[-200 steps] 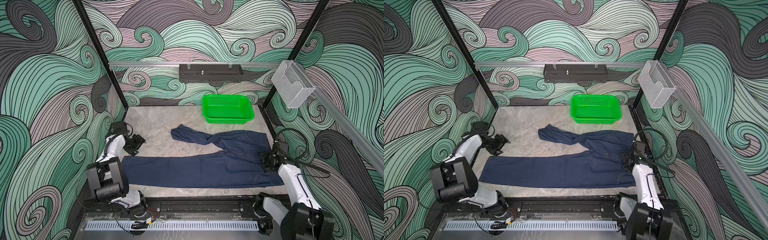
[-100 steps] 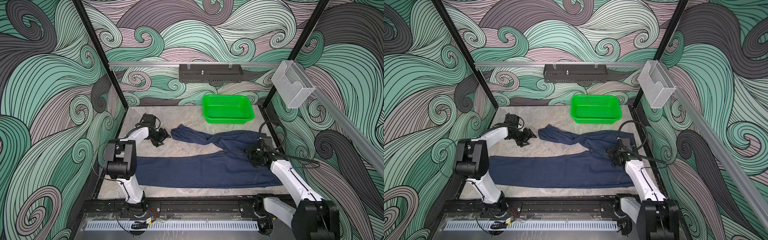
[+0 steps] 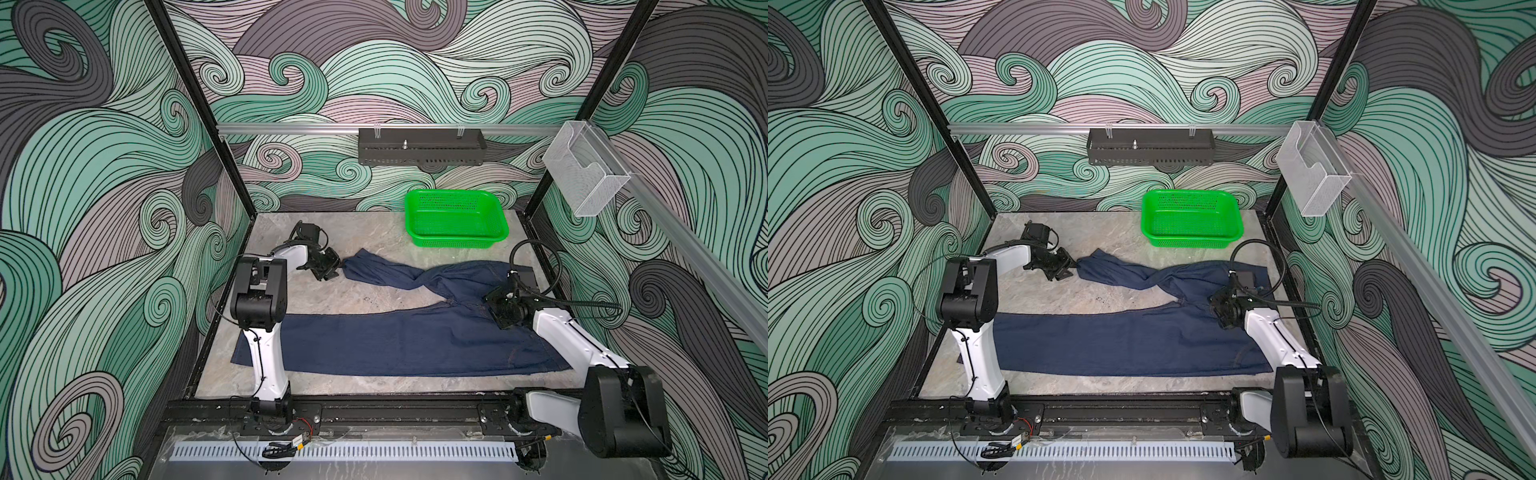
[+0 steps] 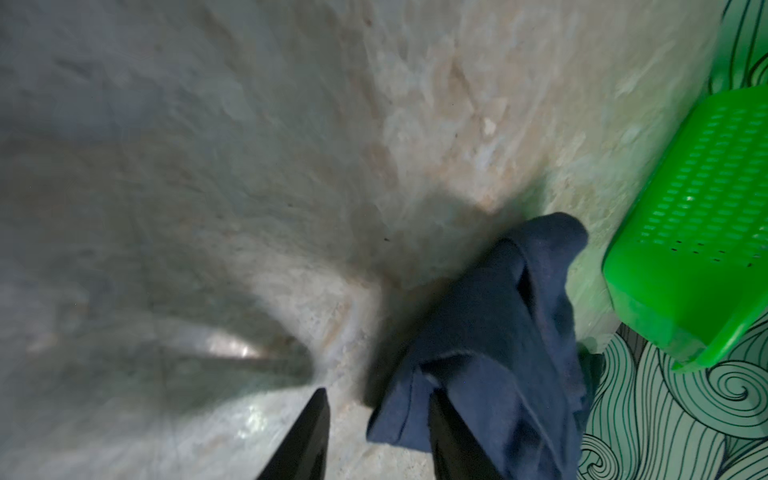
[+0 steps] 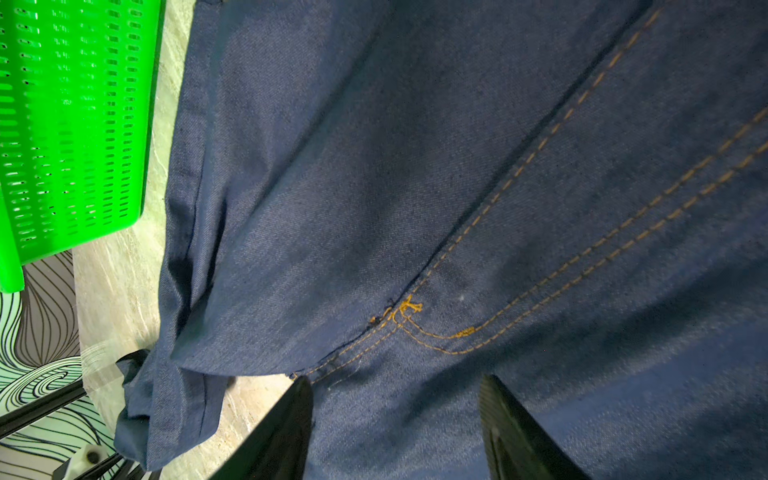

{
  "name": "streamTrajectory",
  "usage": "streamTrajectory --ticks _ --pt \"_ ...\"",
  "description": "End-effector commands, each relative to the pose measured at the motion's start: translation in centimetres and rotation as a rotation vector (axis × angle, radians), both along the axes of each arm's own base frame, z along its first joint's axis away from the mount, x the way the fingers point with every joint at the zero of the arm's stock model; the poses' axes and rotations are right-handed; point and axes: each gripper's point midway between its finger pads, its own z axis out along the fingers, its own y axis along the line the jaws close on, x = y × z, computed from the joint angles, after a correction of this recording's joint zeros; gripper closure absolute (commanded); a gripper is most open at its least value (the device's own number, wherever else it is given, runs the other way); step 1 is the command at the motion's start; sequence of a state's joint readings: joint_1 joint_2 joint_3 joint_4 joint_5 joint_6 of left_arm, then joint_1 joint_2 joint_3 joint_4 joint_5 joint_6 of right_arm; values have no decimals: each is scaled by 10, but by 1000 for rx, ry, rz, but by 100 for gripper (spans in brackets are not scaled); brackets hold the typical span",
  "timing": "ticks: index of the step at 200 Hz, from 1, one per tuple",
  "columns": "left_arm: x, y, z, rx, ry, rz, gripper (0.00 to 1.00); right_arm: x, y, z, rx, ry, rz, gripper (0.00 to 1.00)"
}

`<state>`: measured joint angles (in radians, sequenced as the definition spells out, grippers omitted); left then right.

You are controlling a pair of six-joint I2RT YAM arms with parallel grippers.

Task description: Fold and stack the trousers

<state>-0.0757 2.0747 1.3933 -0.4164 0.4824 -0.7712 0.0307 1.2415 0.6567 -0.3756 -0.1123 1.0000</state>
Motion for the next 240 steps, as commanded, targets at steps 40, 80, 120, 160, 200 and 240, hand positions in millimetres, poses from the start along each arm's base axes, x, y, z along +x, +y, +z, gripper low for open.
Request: streamTrajectory --ticks 40,80,120,160,200,240 --pt "16 -25 -4 -41 -28 -59 72 12 -2 -1 -27 -23 12 35" --pt "27 -36 13 -67 -90 -110 100 12 -4 -7 -36 -8 11 35" --pt "46 -26 88 53 -215 -197 100 6 -11 -17 -63 35 2 34" --pt "39 2 184 287 -392 -265 100 -11 -30 -21 -137 99 -41 33" --pt "27 28 224 482 -465 -301 100 -21 -42 -28 -187 152 -57 34" --pt "15 44 232 622 -401 -372 100 -26 -45 -36 -203 194 -55 34"
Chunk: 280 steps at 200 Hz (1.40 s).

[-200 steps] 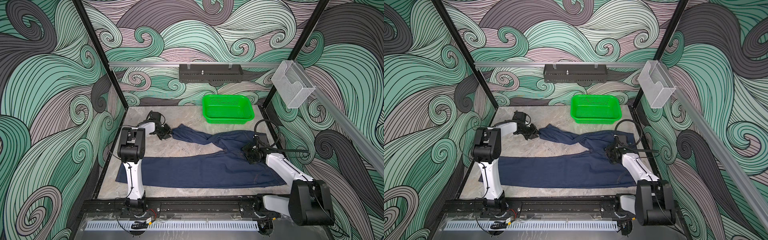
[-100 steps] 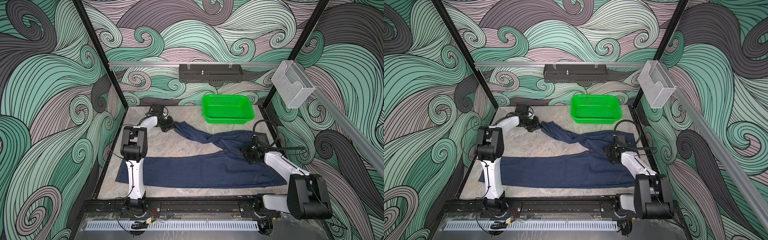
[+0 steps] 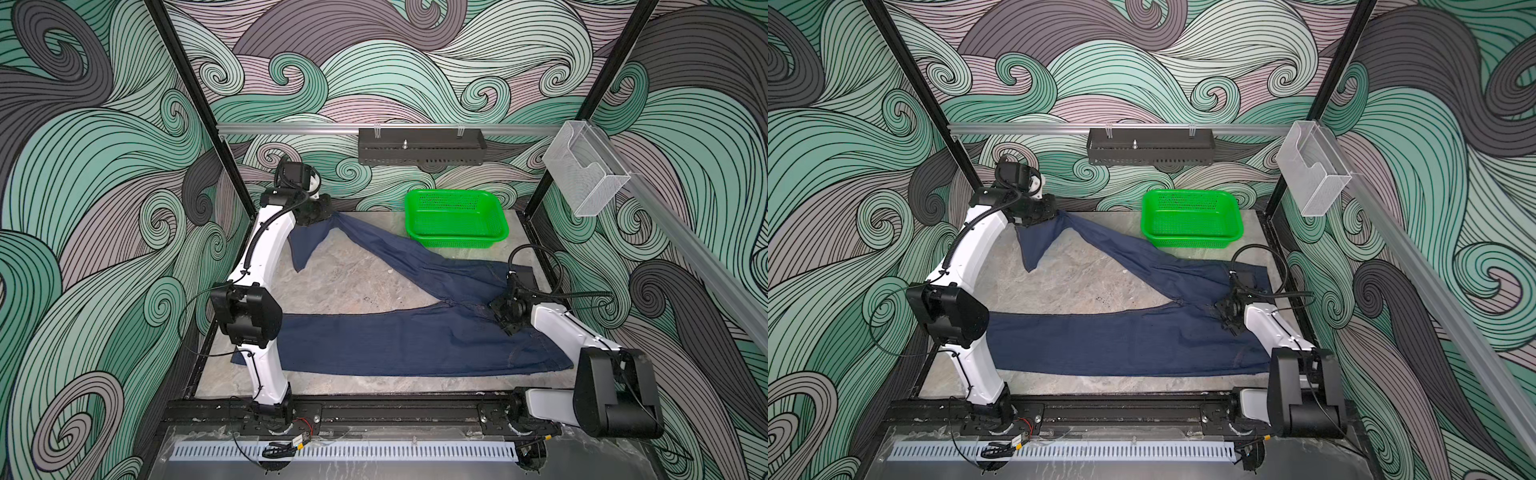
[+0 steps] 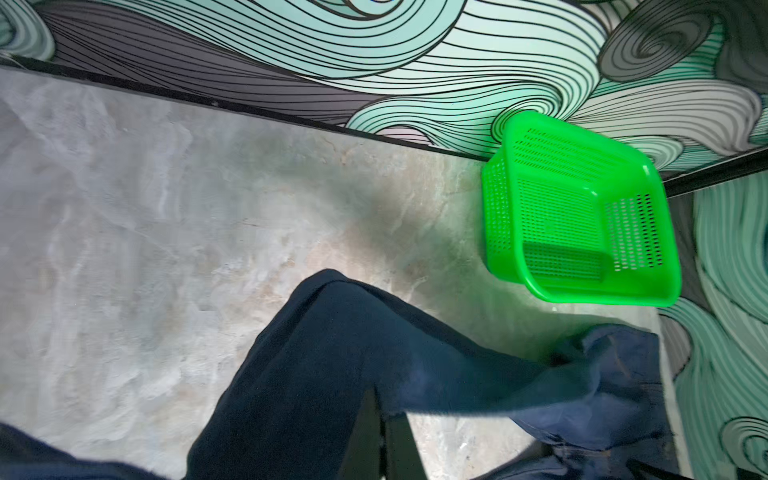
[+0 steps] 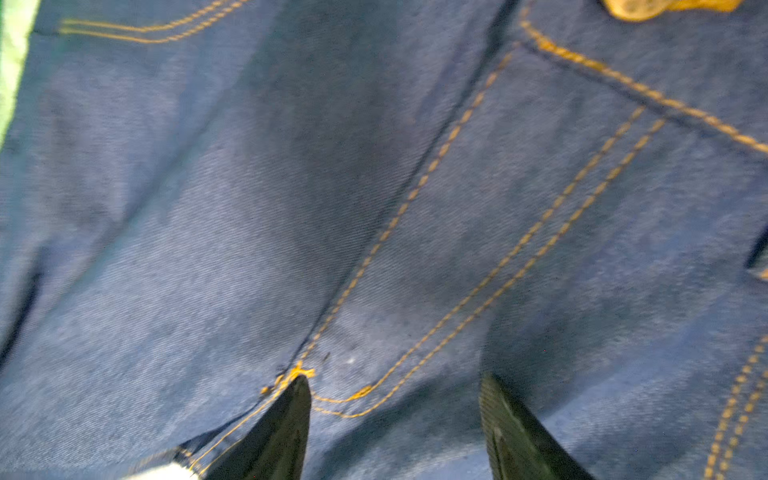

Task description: Fold and stack the trousers

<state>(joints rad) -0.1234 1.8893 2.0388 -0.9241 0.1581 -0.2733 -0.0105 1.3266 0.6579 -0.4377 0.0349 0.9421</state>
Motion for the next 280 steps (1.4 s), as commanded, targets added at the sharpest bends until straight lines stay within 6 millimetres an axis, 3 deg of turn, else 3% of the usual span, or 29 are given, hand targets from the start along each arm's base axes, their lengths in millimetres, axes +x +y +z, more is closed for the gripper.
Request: streamTrajectory --ticks 1,47,78,103,153,193,217,236,265,280 --pt "-19 18 -16 177 106 -21 100 -9 -8 -6 -43 55 -3 34" --pt "-35 28 -33 335 219 -44 100 -10 -11 -9 -64 79 6 34" --pt "-35 35 -36 391 242 -40 100 -9 -13 -9 -75 85 8 34" --pt "-26 30 -50 403 290 -57 100 -8 -14 -6 -79 84 11 34" --pt "-1 21 -122 455 448 -86 100 0 -11 5 -62 57 21 35" --pt "24 27 -138 503 423 -49 100 5 -10 14 -56 32 28 34" --pt "30 39 -128 527 388 13 72 8 -9 17 -53 26 31 35" --pt "26 59 -105 536 360 112 45 10 -7 18 -38 25 33 34" --pt "0 88 -59 508 318 242 29 12 -2 22 -17 12 36 34" --pt "-24 97 -50 448 331 279 26 12 0 24 -9 5 36 34"
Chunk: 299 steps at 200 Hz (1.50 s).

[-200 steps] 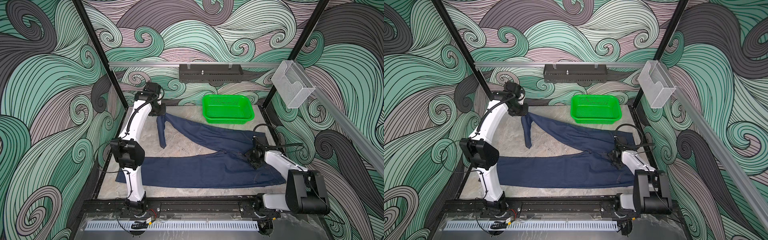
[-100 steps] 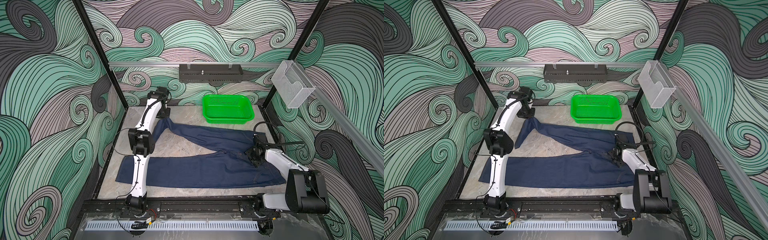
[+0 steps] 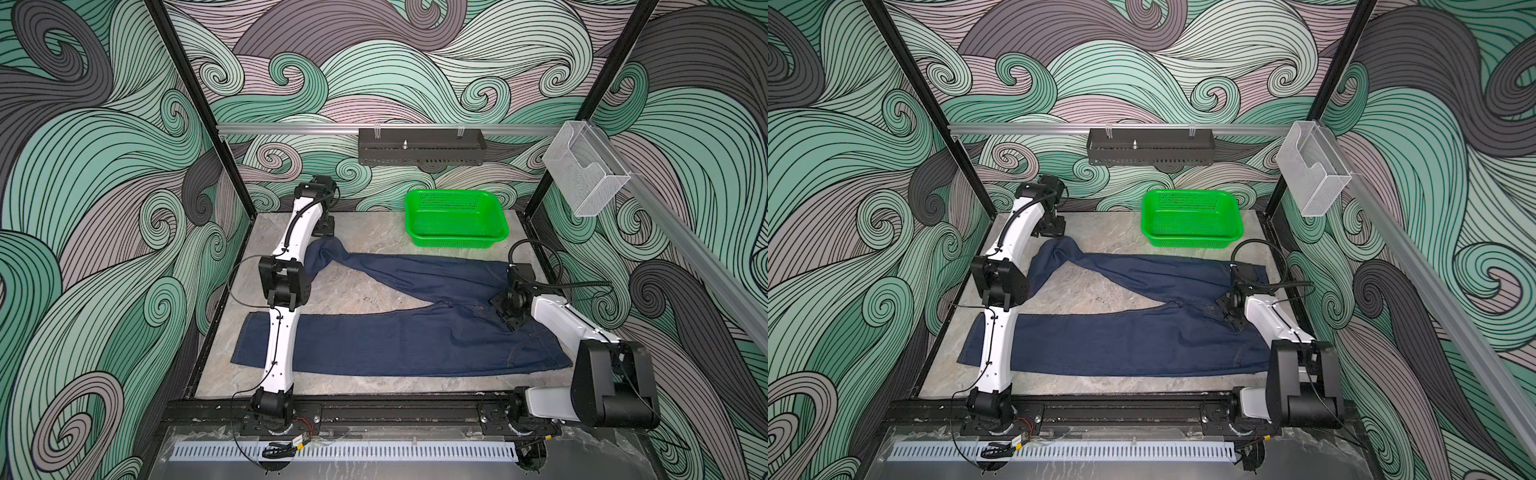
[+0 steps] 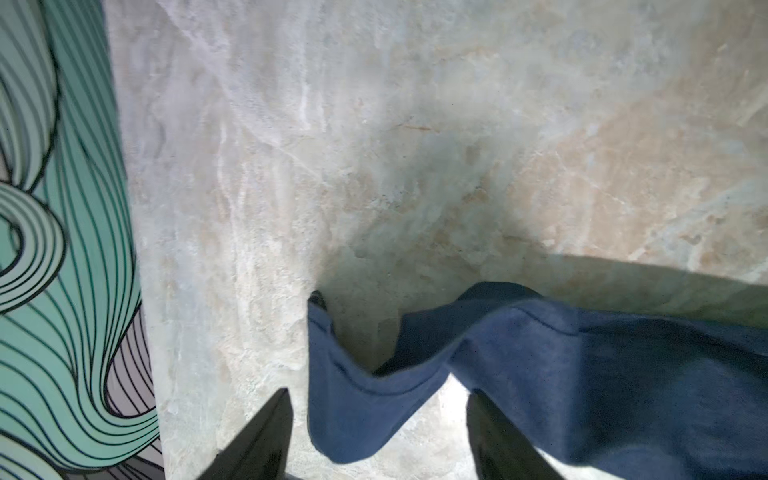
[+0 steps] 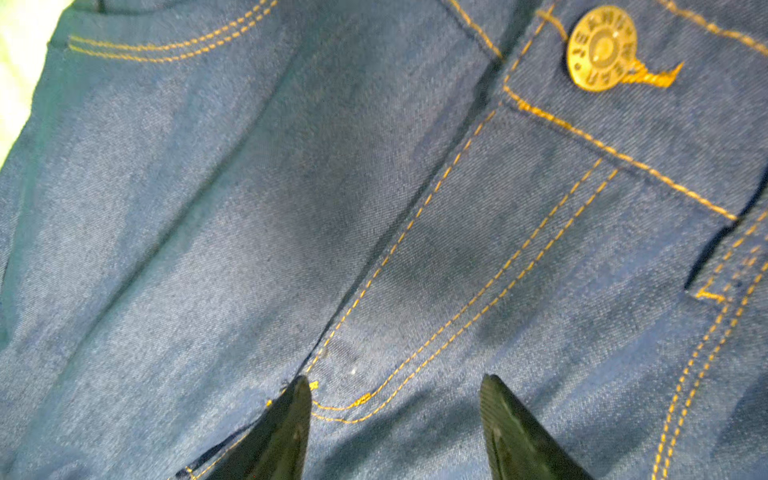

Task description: Fold and stack the trousers

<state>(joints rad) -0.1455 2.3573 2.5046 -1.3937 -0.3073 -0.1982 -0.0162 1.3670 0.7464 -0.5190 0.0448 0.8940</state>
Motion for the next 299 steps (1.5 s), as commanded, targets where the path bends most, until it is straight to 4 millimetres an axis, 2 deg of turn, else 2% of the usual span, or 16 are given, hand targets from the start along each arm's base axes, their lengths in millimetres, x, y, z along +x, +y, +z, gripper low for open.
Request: streamTrajectory --ticks 1,12,32,50,66,94,130,165,201,225,299 --pt "-37 31 63 -30 -111 136 26 5 3 14 18 -31 1 34" --pt "-59 40 62 -84 -102 192 25 7 6 16 24 -40 5 34" --pt "-104 51 33 -226 -37 315 25 9 10 20 33 -48 14 35" --pt "-135 58 4 -350 -22 416 25 11 13 21 37 -54 24 35" --pt "-152 57 -21 -440 -10 473 25 13 15 21 42 -57 29 34" --pt "-168 50 -56 -533 57 524 25 13 19 18 52 -48 38 34" --pt "-168 47 -94 -573 99 589 27 13 20 18 55 -54 41 35" --pt "-165 52 -117 -552 132 643 35 16 23 18 70 -61 50 35" --pt "-157 63 -126 -508 100 671 36 17 25 16 79 -63 59 35" --pt "-149 61 -132 -522 91 668 36 17 25 14 80 -60 63 35" --pt "-143 66 -153 -421 143 663 50 20 26 12 87 -60 62 35"
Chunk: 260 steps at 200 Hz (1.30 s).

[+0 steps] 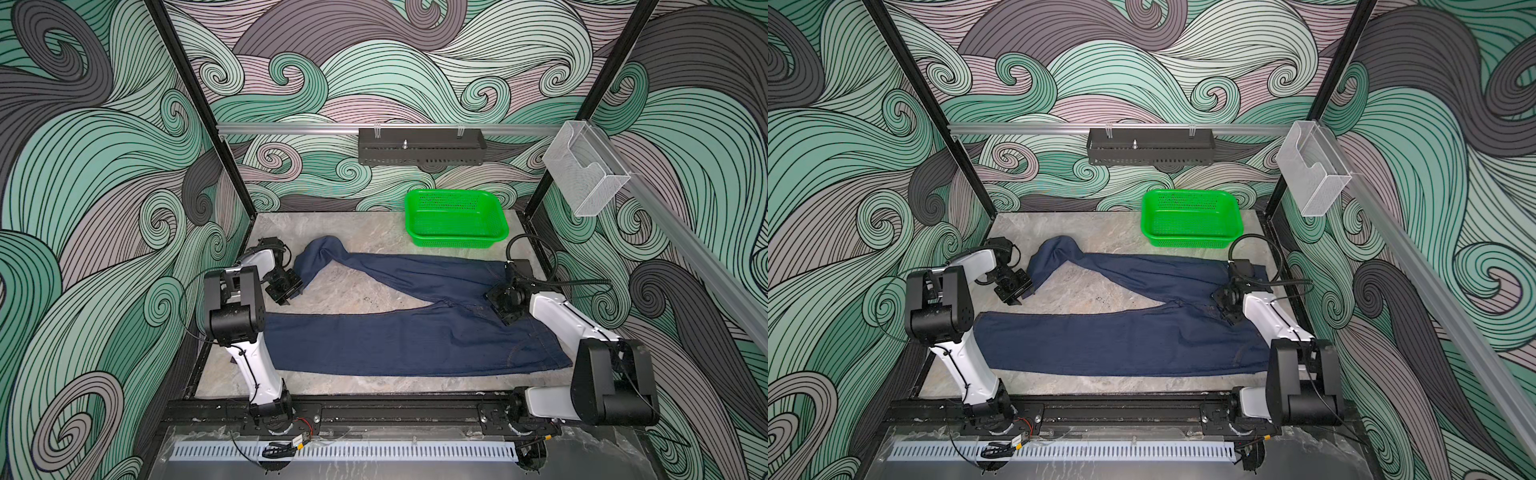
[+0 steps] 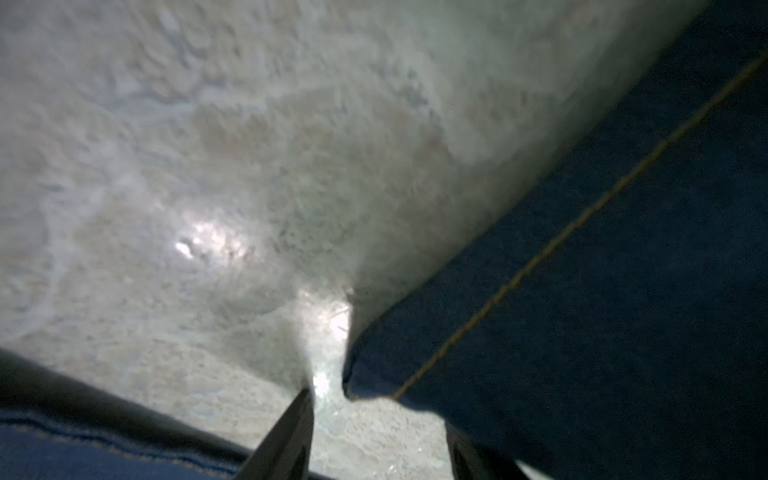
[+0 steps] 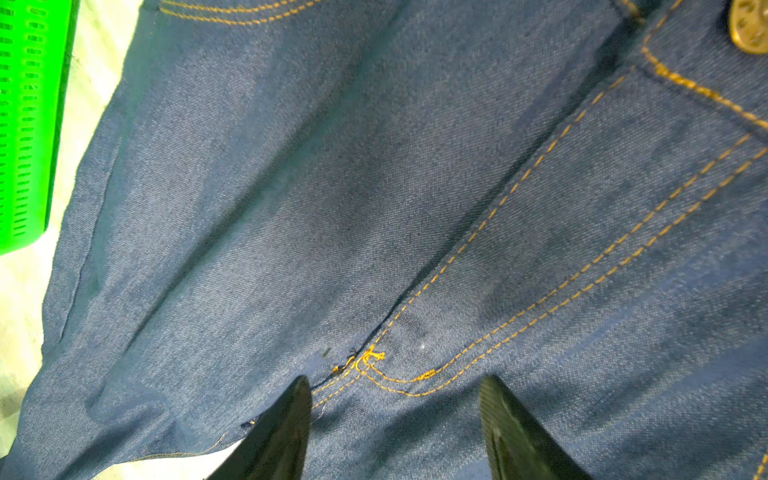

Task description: Fold and stack the trousers

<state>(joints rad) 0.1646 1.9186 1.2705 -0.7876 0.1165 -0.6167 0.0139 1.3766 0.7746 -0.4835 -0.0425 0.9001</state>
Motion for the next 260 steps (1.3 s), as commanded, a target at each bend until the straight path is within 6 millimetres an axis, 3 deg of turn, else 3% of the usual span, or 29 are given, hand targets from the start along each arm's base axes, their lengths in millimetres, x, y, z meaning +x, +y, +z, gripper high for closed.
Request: streamTrajectory --ticks 1,33,73,103,119,161,260 --pt "4 7 -5 60 23 1 50 3 2 2 3 -5 5 35" --pt "10 15 -2 106 37 -1 54 4 3 3 6 -10 8 35" --pt "19 13 22 100 -40 -6 41 4 2 6 1 -17 9 35" --pt "26 15 42 116 -95 -19 36 5 3 6 7 -15 10 35" --pt "31 17 44 123 -88 -33 34 5 4 5 10 -14 9 35" --pt "44 14 32 97 -61 -76 34 6 4 5 12 -14 11 34" --pt "32 18 -7 109 85 -92 43 8 6 0 21 -7 12 34"
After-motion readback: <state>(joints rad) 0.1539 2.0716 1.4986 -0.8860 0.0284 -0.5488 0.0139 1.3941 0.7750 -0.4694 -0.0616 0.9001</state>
